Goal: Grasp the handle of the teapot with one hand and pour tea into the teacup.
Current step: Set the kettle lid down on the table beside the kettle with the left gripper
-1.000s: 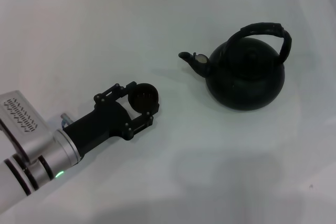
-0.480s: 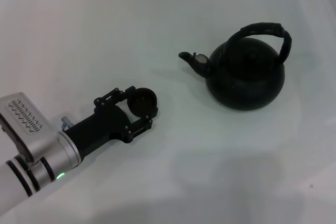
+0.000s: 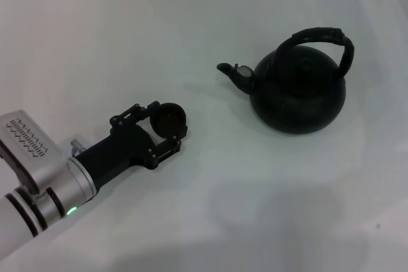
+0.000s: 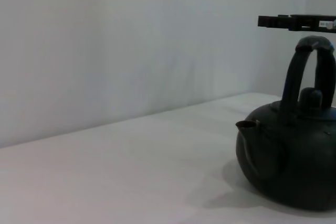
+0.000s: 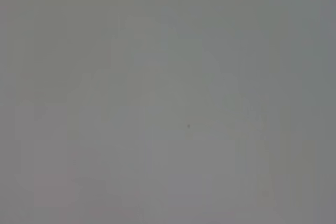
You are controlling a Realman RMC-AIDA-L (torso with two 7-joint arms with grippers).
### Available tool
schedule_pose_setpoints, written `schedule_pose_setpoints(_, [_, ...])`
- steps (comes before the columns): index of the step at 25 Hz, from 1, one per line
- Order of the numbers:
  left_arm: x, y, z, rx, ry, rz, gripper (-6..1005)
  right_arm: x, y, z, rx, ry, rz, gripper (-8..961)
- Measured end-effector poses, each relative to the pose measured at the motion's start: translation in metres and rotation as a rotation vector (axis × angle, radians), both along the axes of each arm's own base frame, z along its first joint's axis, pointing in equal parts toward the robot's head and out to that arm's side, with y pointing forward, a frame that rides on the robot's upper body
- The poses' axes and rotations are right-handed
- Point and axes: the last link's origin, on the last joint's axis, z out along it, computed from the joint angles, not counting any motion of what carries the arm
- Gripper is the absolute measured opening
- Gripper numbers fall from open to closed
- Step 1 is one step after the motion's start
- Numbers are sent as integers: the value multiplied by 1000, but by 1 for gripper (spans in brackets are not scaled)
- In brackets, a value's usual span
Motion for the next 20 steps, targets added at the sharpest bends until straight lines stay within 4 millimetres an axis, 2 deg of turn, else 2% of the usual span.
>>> schedule_pose_setpoints(20, [-6, -4, -3, -13, 19, 25, 705, 0, -3, -1, 5, 6, 11, 874])
